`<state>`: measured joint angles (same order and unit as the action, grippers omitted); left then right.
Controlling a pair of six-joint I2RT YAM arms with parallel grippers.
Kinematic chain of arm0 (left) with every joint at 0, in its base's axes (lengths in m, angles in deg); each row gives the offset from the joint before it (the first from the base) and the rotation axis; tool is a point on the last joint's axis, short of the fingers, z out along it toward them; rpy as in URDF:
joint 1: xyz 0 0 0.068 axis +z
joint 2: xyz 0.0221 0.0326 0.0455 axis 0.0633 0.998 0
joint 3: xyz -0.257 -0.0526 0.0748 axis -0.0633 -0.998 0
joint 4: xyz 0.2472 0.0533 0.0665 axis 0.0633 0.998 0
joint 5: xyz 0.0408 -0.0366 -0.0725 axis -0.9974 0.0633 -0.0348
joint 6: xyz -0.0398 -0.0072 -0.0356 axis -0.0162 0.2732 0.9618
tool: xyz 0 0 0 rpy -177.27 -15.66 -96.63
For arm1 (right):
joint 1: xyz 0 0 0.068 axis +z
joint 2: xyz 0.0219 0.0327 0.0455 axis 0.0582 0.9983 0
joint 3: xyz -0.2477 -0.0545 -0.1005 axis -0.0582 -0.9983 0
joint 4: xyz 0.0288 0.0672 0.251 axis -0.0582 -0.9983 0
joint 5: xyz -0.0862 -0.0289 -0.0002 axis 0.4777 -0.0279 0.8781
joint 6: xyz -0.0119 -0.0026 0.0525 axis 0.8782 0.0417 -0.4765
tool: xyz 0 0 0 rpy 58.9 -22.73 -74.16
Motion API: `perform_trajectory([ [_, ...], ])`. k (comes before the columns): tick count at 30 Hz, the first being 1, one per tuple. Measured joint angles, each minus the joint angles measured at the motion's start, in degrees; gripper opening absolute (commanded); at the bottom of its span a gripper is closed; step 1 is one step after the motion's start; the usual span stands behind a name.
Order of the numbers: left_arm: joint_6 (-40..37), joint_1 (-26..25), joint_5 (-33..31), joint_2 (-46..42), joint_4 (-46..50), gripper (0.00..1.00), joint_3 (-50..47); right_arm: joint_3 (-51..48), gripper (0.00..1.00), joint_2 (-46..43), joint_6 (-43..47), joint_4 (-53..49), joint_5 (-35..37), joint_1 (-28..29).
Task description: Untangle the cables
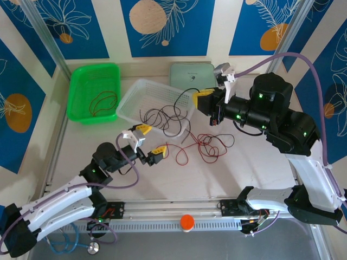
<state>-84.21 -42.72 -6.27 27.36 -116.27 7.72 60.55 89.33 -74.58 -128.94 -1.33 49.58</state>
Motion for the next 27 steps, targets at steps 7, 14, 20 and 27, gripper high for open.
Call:
perform_trajectory([
  [7, -0.33, 0.0, 6.4, 8.04, -10.58, 1.0, 2.78, -0.04, 0.0, -0.07, -3.48, 1.81, -4.98, -0.42],
  [14, 0.61, 0.0, 10.16, 9.99, -16.79, 1.0, 5.22, -3.67, 0.0, -1.22, -6.47, 5.81, -8.92, -0.5],
  [20, 1.2, 0.0, 14.99, 13.0, -19.78, 1.0, 10.16, -6.27, 0.0, -1.49, -7.56, 8.0, -10.88, -0.66],
  [27, 1.64, 0.09, 16.65, 16.96, -21.77, 0.97, 12.02, -6.97, 0.0, -1.97, -8.44, 10.1, -12.02, -0.87],
])
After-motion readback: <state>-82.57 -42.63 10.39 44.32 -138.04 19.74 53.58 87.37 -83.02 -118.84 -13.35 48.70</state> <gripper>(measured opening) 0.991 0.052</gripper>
